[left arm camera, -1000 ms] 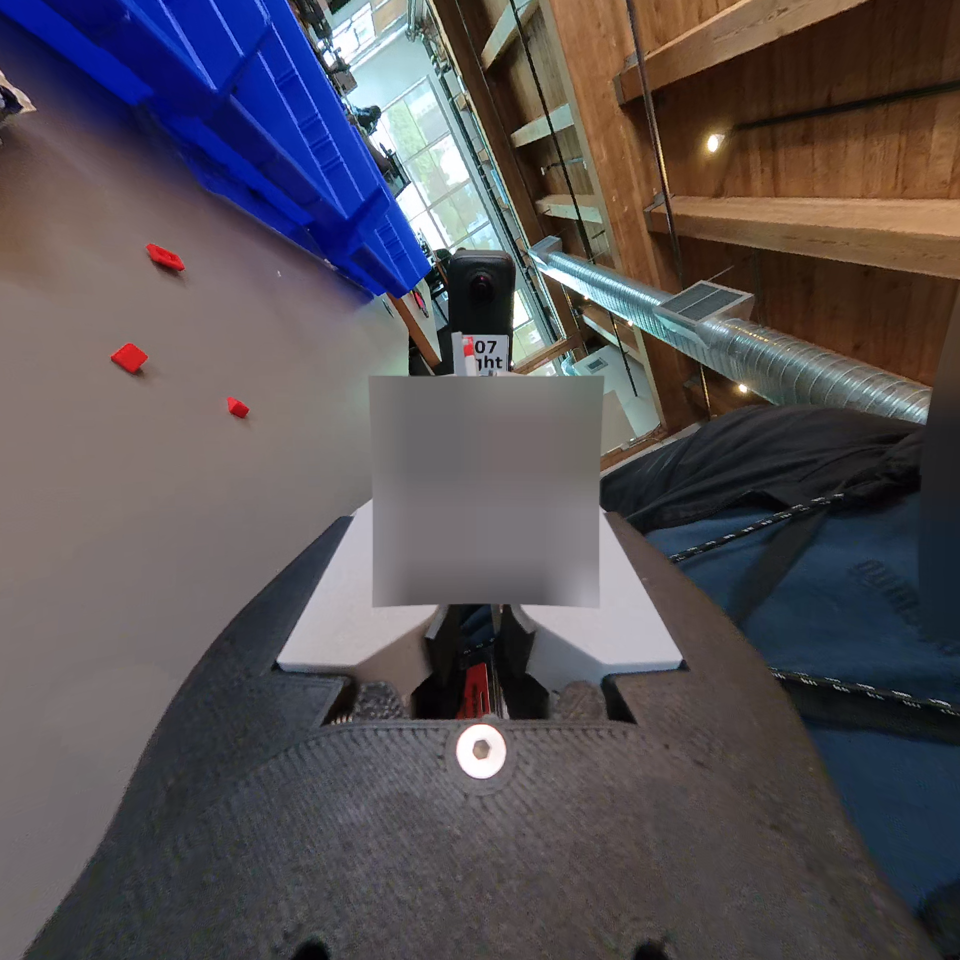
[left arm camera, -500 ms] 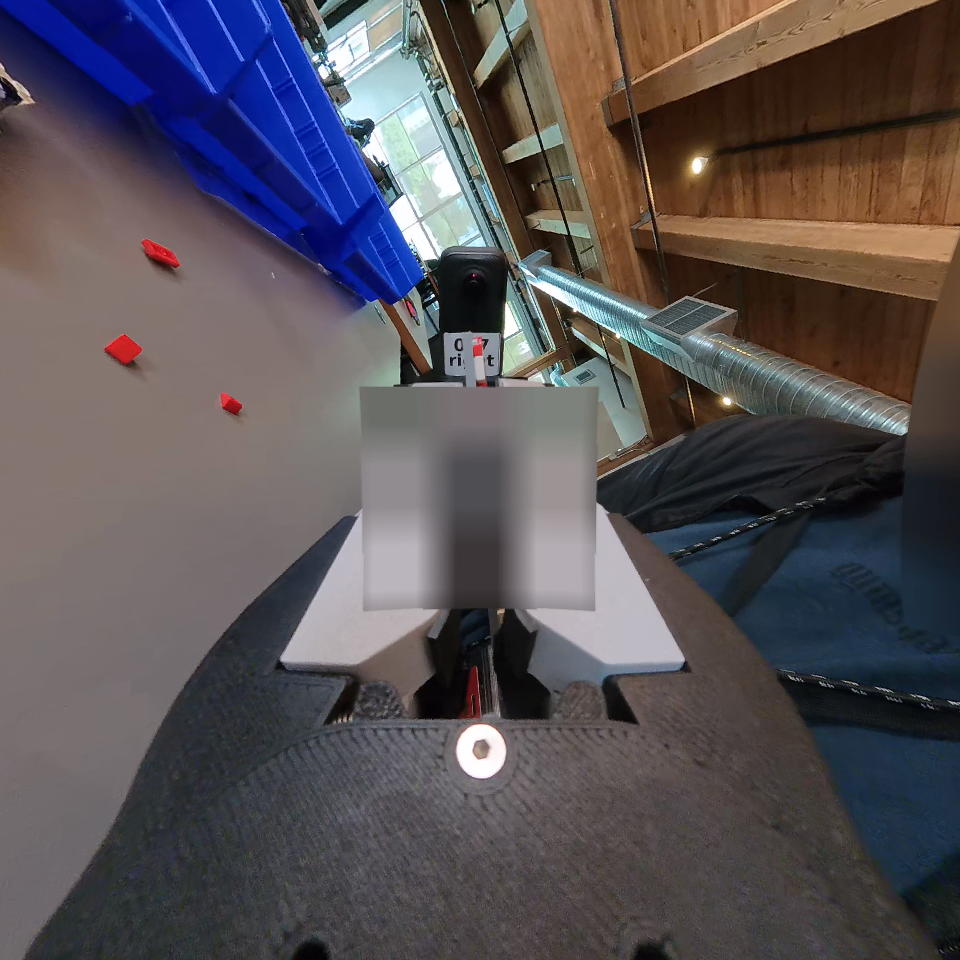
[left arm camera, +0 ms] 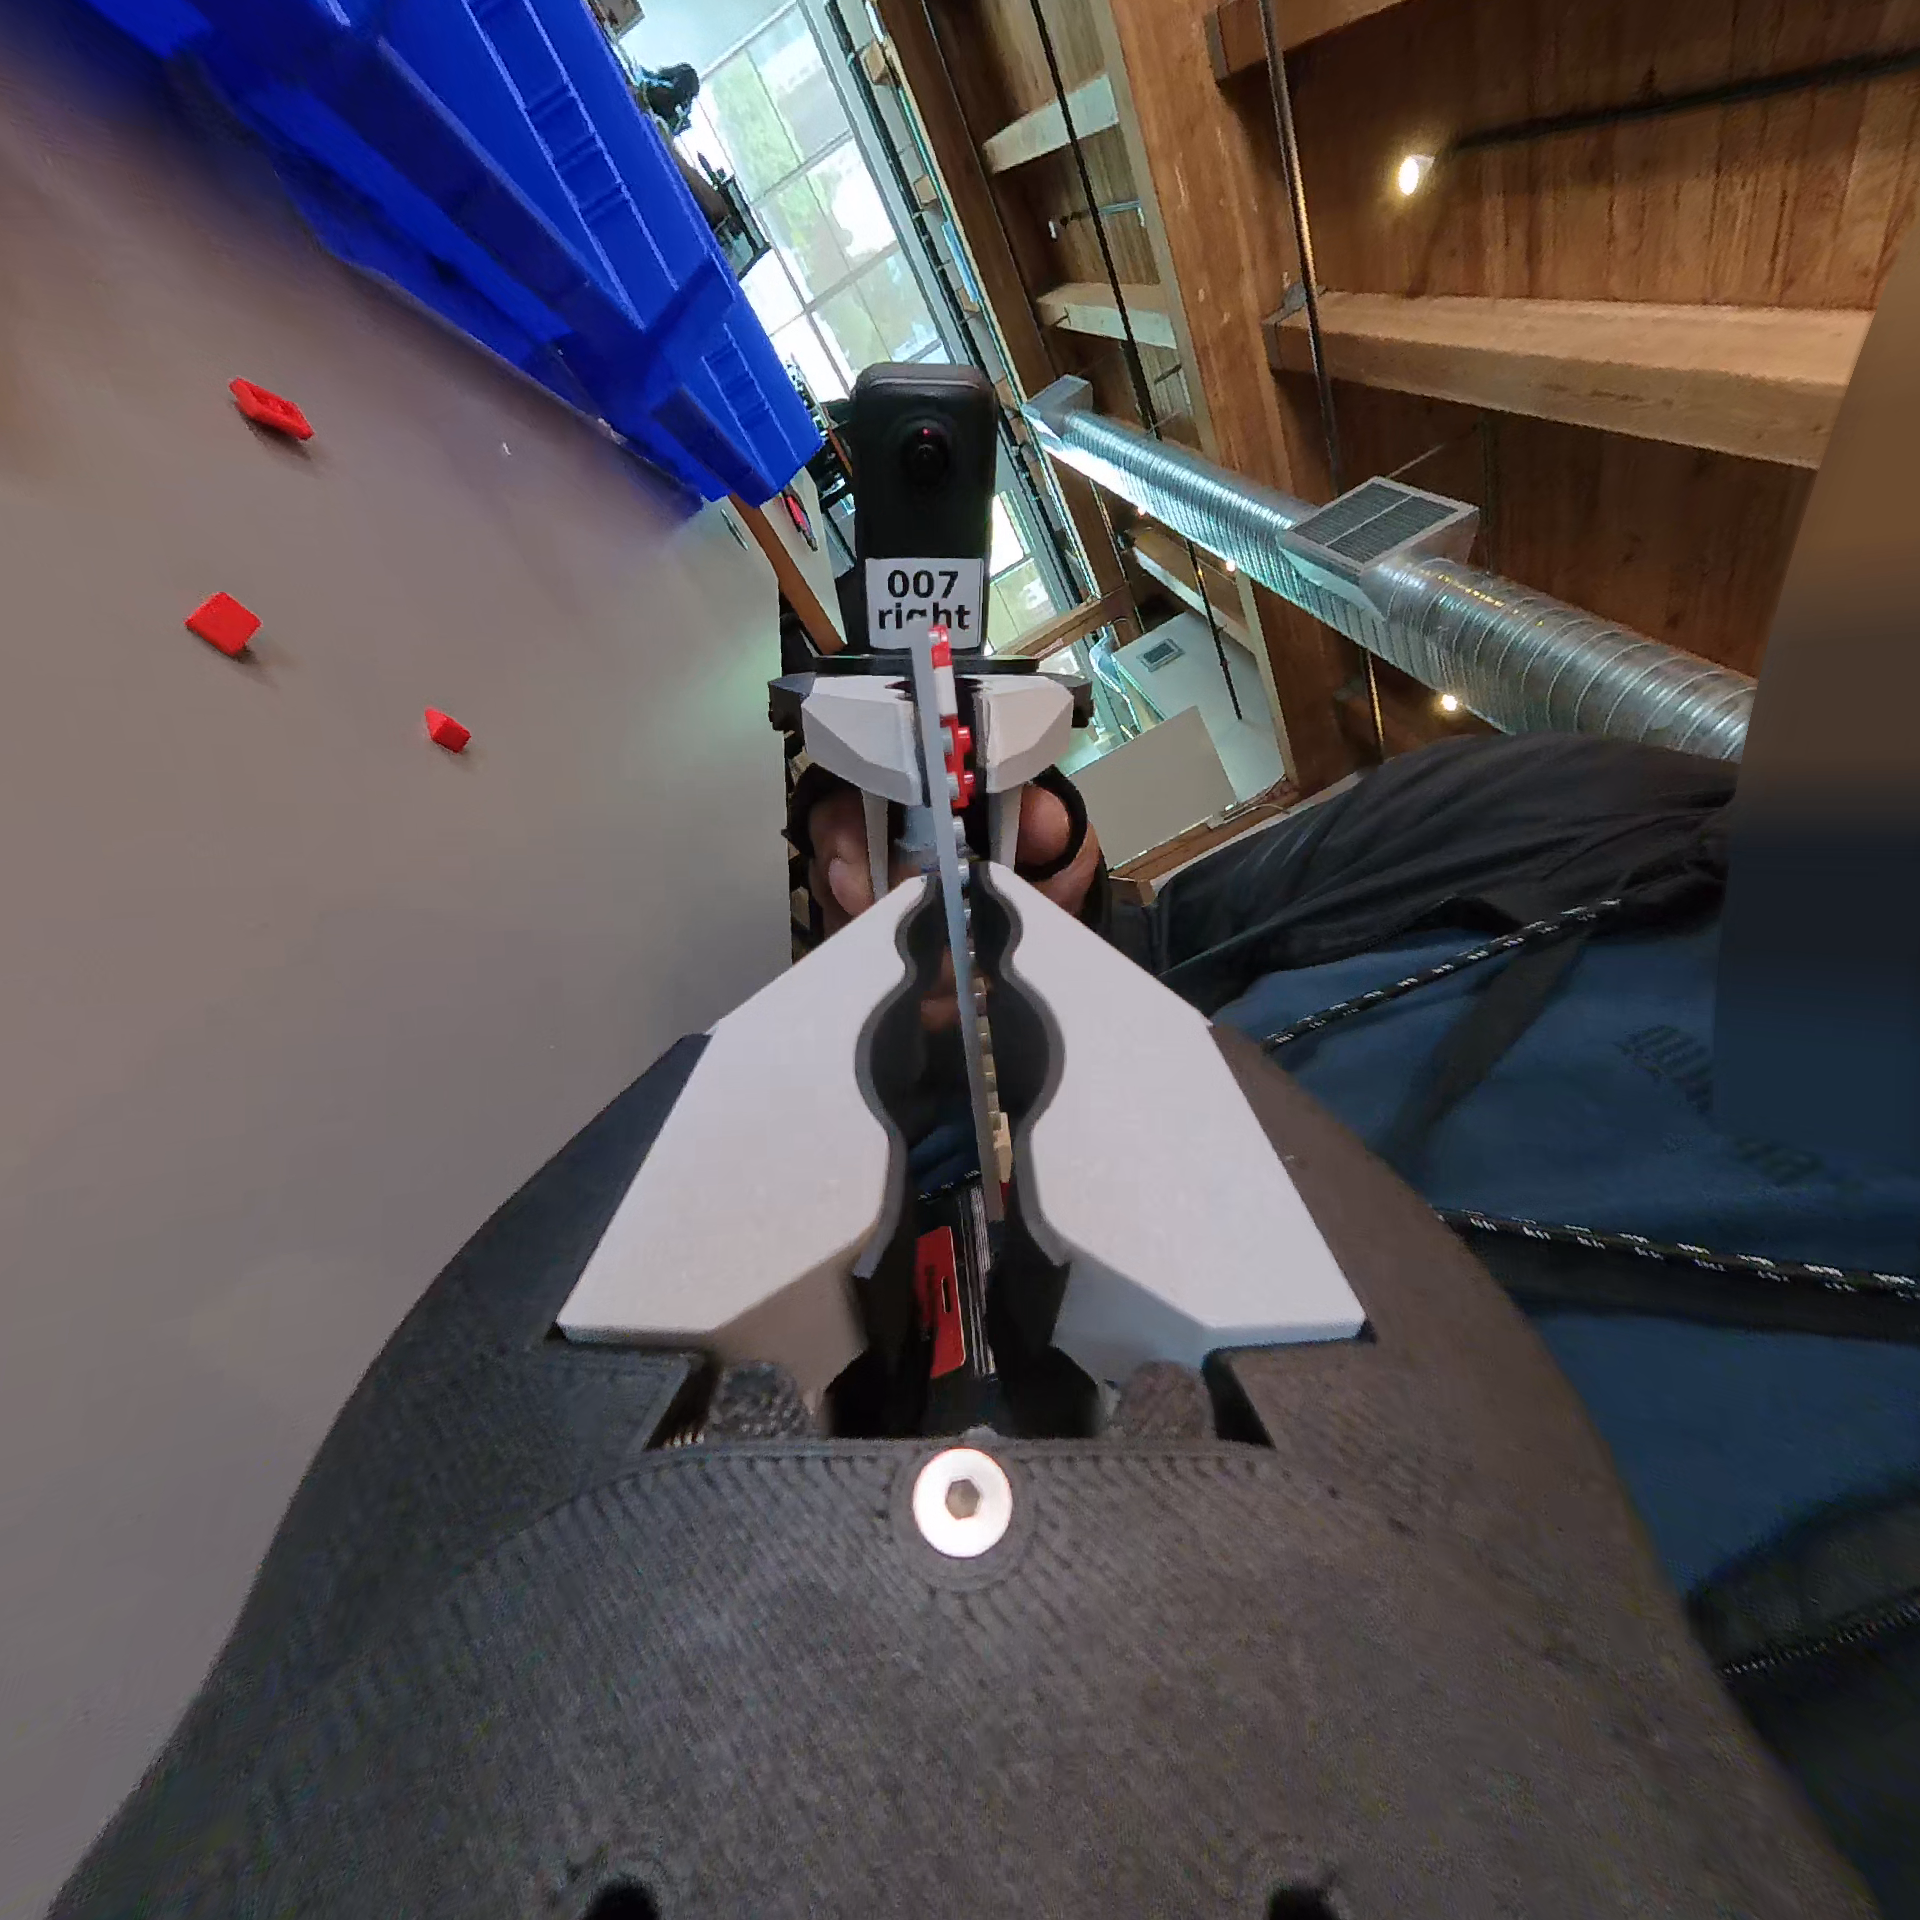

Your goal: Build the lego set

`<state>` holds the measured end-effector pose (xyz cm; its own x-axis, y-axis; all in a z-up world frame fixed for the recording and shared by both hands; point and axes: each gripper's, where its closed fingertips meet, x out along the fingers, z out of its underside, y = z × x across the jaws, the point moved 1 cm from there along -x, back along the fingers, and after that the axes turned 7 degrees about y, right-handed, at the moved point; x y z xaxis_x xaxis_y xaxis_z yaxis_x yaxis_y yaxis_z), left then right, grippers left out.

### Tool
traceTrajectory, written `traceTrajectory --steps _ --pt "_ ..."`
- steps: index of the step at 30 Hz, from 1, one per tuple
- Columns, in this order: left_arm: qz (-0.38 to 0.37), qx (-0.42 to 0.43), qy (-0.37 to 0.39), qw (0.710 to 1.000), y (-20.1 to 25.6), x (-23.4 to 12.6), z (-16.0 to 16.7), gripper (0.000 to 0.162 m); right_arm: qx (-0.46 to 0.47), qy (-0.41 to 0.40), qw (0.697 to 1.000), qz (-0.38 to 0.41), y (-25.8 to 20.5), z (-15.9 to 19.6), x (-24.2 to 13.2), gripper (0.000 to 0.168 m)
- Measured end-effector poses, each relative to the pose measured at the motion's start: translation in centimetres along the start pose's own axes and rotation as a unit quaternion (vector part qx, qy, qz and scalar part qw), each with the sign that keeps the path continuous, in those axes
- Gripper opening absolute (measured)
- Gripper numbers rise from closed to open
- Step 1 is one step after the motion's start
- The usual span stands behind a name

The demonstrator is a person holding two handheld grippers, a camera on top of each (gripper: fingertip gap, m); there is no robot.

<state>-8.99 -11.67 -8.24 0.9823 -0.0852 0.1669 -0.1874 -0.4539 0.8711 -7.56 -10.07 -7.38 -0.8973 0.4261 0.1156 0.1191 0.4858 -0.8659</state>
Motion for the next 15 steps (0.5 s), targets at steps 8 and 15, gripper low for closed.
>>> traceTrajectory --steps 8,15 --pt "-0.003 -0.030 0.028 0.999 -0.78 0.13 -0.05 0.006 0.007 -0.003 1.000 0.011 0.69 -0.24 -0.17 0.006" --pt "0.003 -0.043 0.007 0.999 -0.78 0.37 0.77 0.005 0.026 -0.028 0.999 0.007 0.91 -0.03 0.17 0.007"
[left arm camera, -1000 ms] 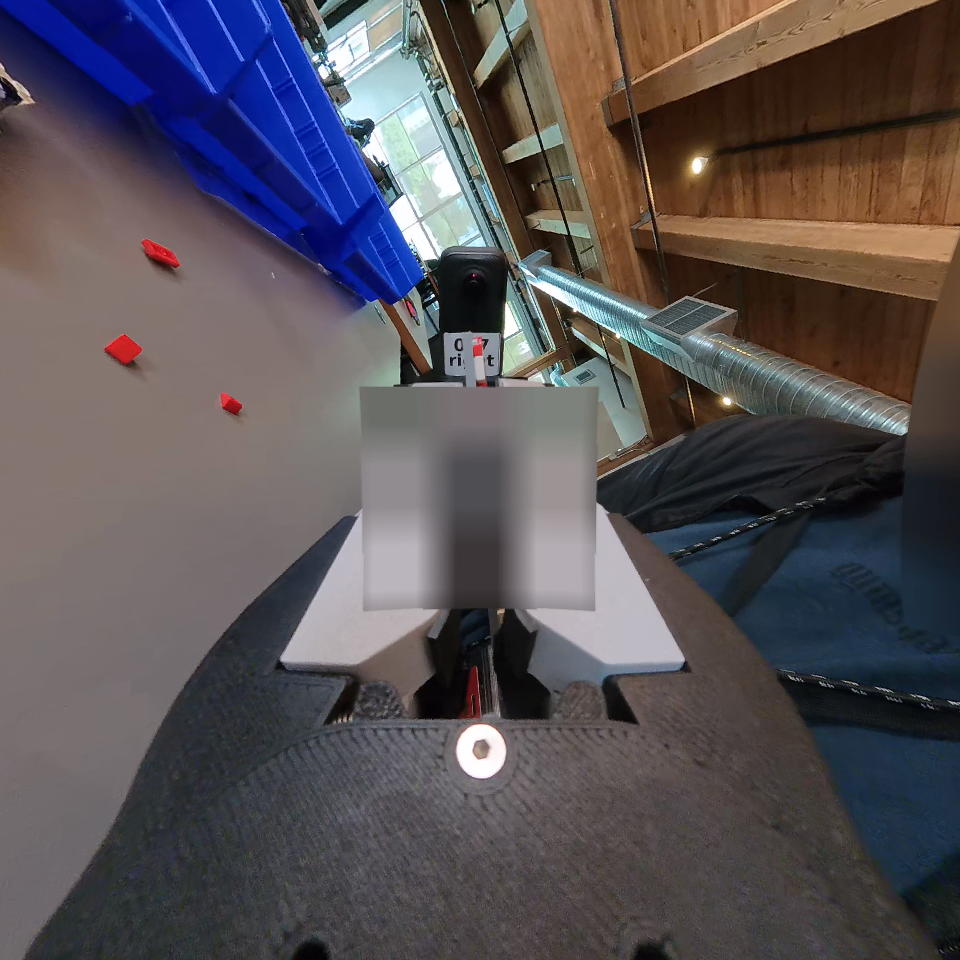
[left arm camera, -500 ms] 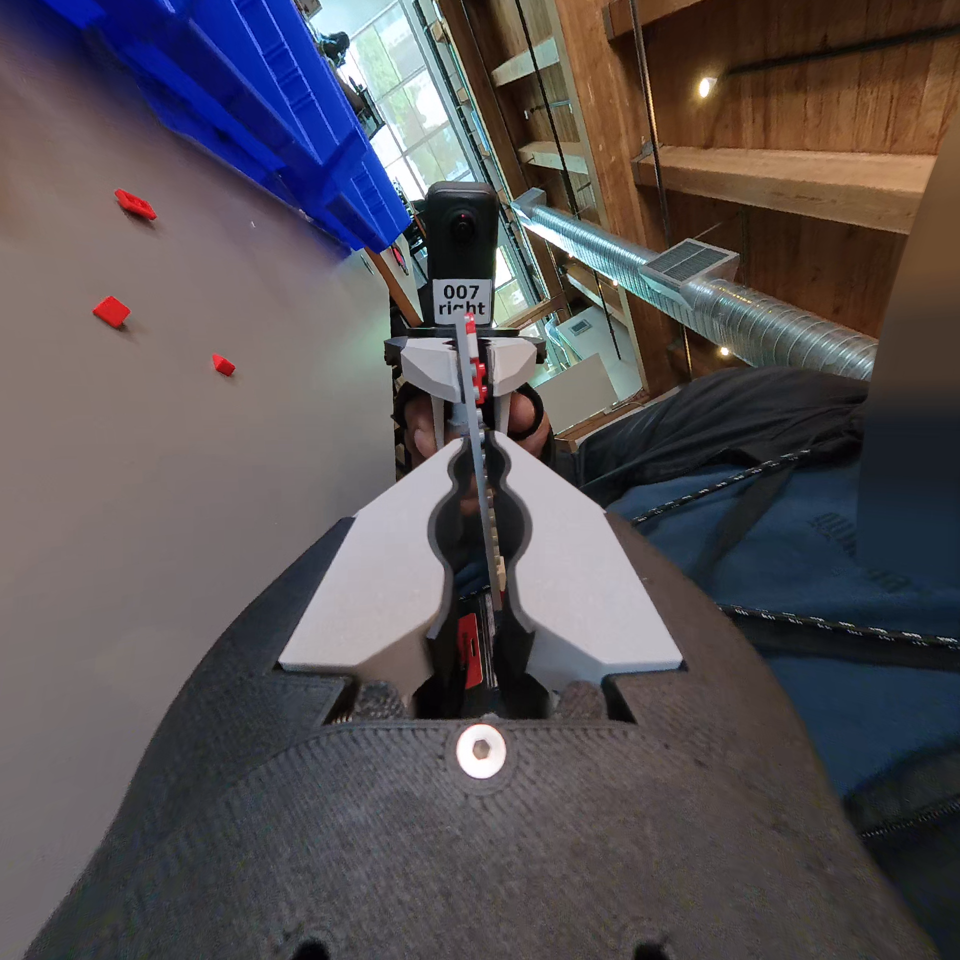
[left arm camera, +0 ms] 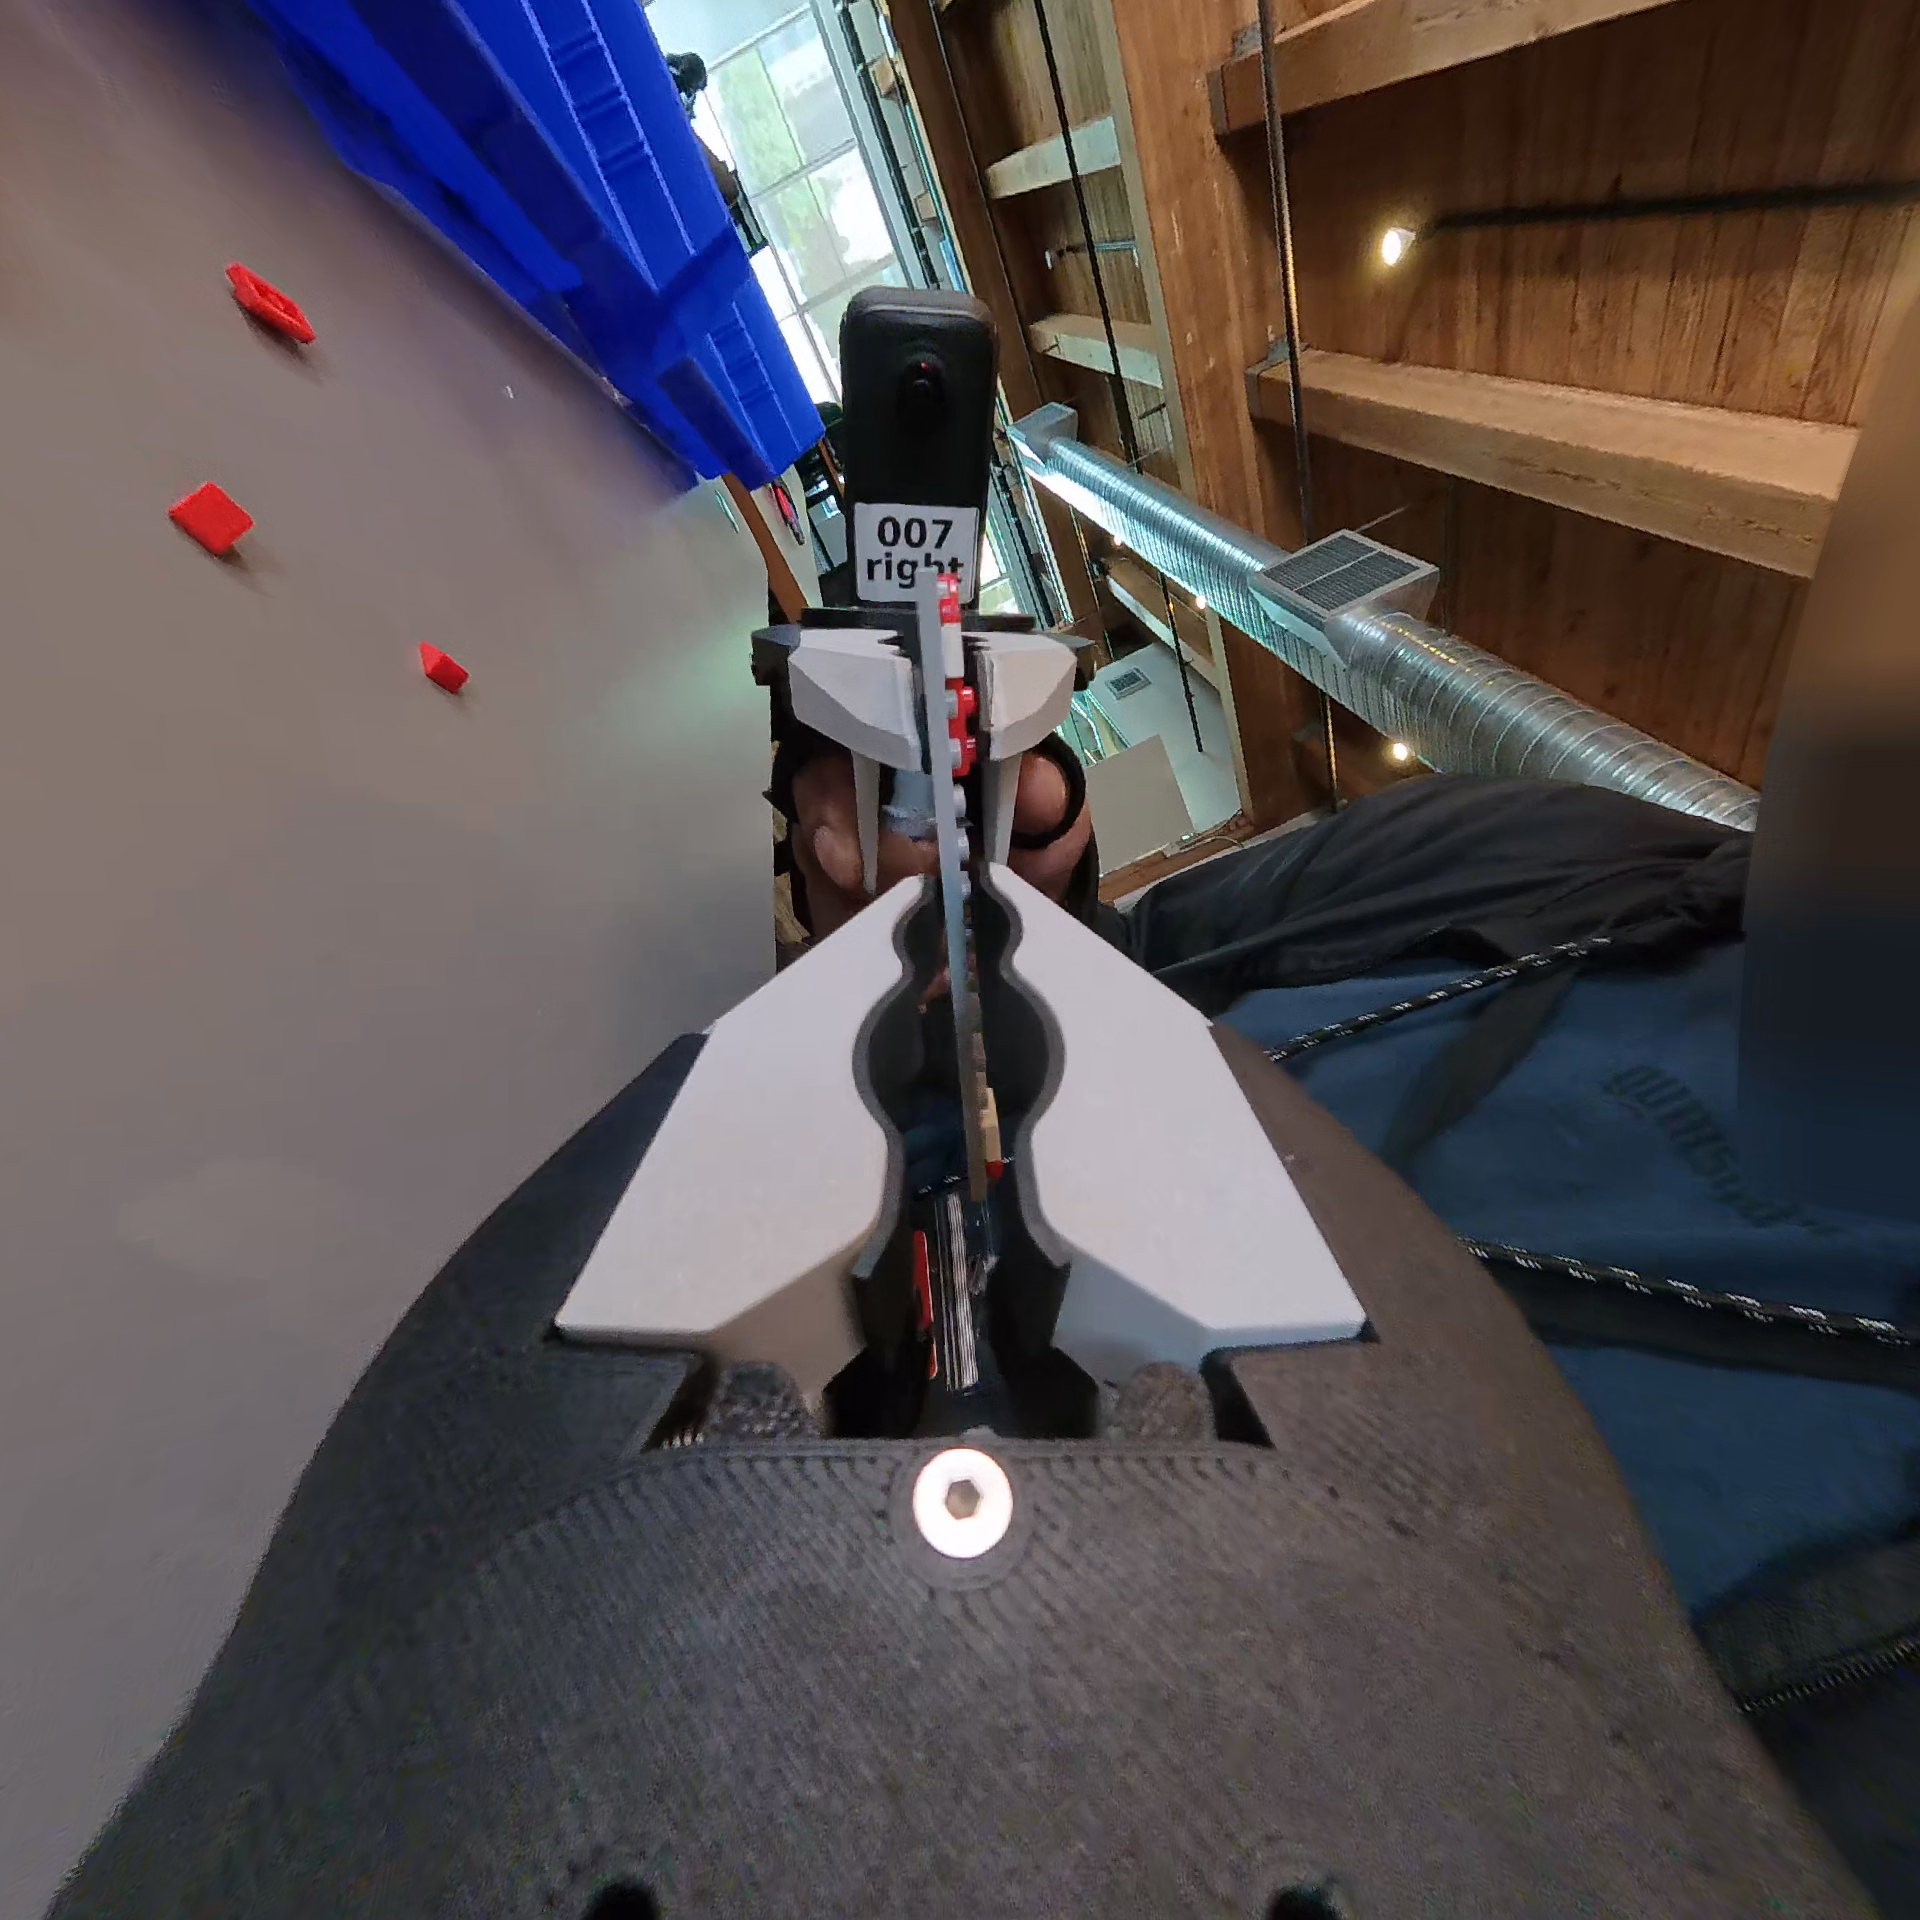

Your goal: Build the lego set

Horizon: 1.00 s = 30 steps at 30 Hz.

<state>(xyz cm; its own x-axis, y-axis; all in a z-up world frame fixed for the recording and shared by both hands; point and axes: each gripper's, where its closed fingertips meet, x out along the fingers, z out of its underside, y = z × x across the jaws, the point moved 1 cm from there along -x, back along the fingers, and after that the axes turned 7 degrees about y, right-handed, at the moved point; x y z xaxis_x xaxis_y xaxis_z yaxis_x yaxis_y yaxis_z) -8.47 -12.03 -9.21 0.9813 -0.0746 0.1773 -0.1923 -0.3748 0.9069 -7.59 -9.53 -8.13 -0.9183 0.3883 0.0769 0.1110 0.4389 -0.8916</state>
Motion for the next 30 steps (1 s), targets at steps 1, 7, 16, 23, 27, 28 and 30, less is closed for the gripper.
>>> traceTrajectory --steps 1,7,16,23,27,28,30 --pt "-0.002 -0.001 0.004 1.000 -0.1 0.0 -0.1 0.005 0.001 -0.002 1.000 0.002 0.1 -0.1 0.0 0.006" --pt "-0.034 -0.030 0.067 0.997 -1.3 -0.6 -1.7 0.005 -0.064 -0.027 0.996 0.064 2.3 -2.3 -1.6 0.035" --pt "-0.059 -0.040 0.100 0.992 -2.6 -1.3 -2.5 0.005 -0.352 -0.107 0.858 0.357 12.6 -9.6 -9.3 0.035" --pt "-0.062 -0.043 0.102 0.992 -2.9 -1.4 -2.9 0.005 -0.400 -0.170 0.817 0.380 14.5 -8.9 -9.1 0.015" --pt "-0.066 -0.042 0.100 0.992 -3.1 -1.3 -2.9 0.005 -0.412 -0.173 0.819 0.359 13.9 -8.8 -8.7 0.008" --pt "-0.067 -0.041 0.099 0.992 -3.1 -1.3 -2.9 0.005 -0.419 -0.164 0.824 0.344 13.1 -8.8 -8.4 0.008" --pt "-0.071 -0.038 0.096 0.992 -3.2 -1.2 -2.7 0.004 -0.432 -0.142 0.833 0.317 11.2 -9.1 -8.1 0.008"
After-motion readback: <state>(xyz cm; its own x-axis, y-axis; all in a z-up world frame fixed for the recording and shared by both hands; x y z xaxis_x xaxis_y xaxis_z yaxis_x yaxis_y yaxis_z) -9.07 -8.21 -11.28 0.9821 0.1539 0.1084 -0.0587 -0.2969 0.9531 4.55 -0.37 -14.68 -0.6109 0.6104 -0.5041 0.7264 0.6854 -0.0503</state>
